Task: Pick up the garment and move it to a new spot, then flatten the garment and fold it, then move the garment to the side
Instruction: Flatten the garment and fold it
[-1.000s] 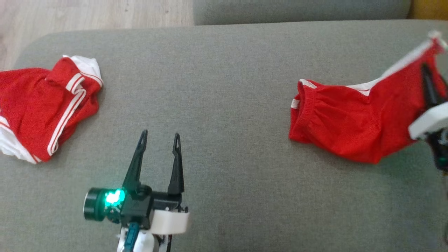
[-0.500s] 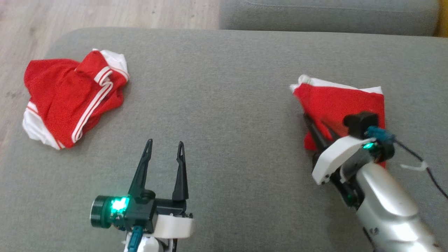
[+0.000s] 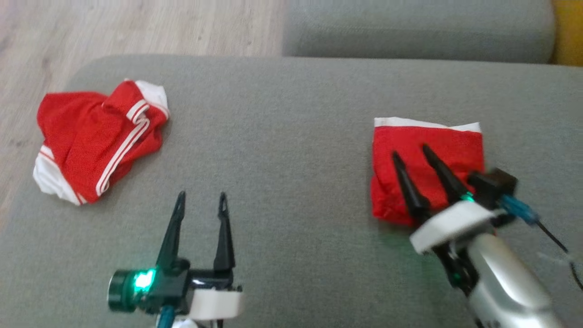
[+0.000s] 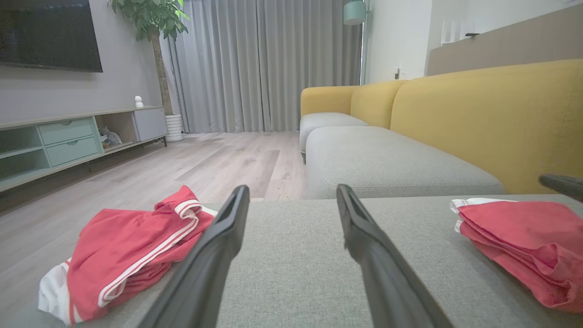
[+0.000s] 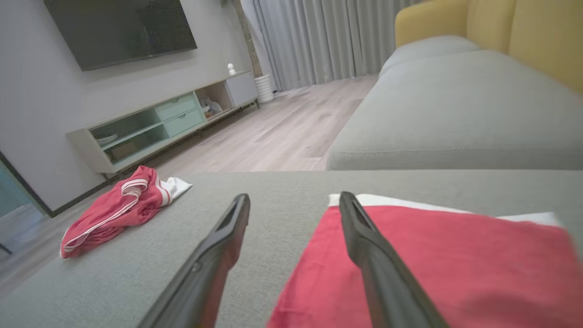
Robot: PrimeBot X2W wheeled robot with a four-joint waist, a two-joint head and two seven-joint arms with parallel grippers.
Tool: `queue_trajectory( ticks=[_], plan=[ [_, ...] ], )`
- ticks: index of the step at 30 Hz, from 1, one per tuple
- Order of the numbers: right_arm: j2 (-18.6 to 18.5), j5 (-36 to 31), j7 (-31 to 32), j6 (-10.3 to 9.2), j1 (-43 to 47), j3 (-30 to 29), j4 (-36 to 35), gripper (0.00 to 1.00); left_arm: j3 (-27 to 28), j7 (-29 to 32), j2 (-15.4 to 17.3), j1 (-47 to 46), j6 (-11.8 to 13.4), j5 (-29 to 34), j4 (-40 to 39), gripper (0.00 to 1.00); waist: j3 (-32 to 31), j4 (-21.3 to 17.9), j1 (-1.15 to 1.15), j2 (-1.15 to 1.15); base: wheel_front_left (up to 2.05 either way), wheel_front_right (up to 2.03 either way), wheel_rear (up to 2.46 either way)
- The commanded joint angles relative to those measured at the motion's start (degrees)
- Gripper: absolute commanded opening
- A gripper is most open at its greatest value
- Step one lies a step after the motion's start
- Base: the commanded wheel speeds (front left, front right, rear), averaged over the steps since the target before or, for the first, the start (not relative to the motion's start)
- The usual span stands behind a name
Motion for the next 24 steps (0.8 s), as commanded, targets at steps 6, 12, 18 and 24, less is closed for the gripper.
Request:
queue_trajectory(
  ticks=[6, 12, 18, 24],
  plan=[
    [-2.07, -8.28, -1.61, -0.04, 13.14, -10.52, -15.72, 1.0, 5.04, -0.28, 0.03, 4.13, 0.03, -1.79, -4.17, 1.0, -4.36, -3.28, 0.0, 0.0, 0.0, 0.0, 0.0],
    [-0.92, -16.04, -1.63, -0.04, 22.72, -14.4, -22.69, 1.0, 6.64, -0.28, 0.03, 7.56, -0.64, -1.78, -5.18, 1.0, -6.04, -4.69, 0.0, 0.0, 0.0, 0.0, 0.0],
    [1.44, -21.8, -1.63, -0.04, 27.79, -16.06, -23.37, 1.0, 7.55, -0.28, 0.03, 9.87, -2.17, -0.52, -4.23, 1.0, -7.68, -5.42, 0.0, 0.0, 0.0, 0.0, 0.0],
    [3.4, -22.69, -1.64, -0.04, 28.93, -16.47, -23.44, 1.0, 8.35, -0.28, 0.03, 10.64, -2.55, 0.04, -3.09, 1.0, -8.62, -5.7, 0.0, 0.0, 0.0, 0.0, 0.0]
  ],
)
